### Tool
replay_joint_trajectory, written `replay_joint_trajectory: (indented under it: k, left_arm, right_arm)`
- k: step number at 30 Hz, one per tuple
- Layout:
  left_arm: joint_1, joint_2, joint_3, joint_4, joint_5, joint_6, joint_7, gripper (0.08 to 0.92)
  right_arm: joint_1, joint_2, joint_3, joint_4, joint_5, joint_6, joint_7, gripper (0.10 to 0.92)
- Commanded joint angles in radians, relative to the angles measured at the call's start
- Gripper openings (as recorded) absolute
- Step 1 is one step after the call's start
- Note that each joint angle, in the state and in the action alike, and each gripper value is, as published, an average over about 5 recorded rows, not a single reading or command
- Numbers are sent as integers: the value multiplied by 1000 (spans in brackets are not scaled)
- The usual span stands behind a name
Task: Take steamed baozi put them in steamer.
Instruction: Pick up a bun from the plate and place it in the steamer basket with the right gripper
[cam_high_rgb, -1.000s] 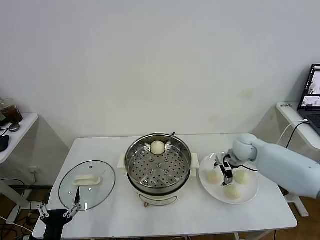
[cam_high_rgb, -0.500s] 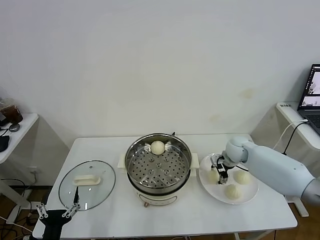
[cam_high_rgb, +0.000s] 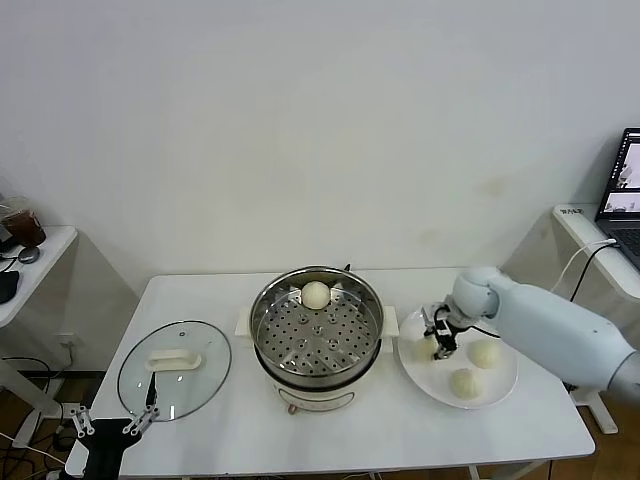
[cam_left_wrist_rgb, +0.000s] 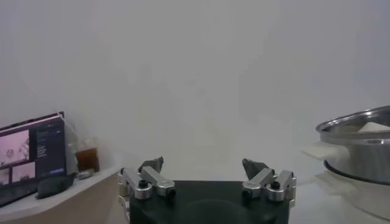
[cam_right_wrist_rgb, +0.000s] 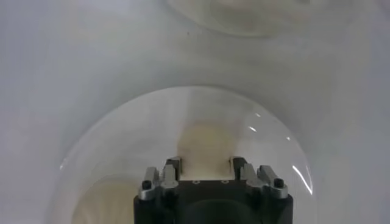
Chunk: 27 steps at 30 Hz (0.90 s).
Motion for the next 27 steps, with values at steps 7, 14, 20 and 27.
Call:
replay_joint_trajectory:
  k: [7,14,20,27]
  left_arm:
    - [-27,26,17,5,-6,5,0,823]
    - [-47,44,32,12,-9,5,1,823]
    - [-48,43,40,15,12,3,0,823]
    - [-44,39,25,25,29,-12,-4,823]
  right_arm:
    - [651,-115,-322,196,404,-87,-26,492]
    - [874,37,-499,357,690,-261,69,500]
    - [754,206,-477,373,784,-388,203,506]
    - [597,437,-437,240,794,-472,306,509]
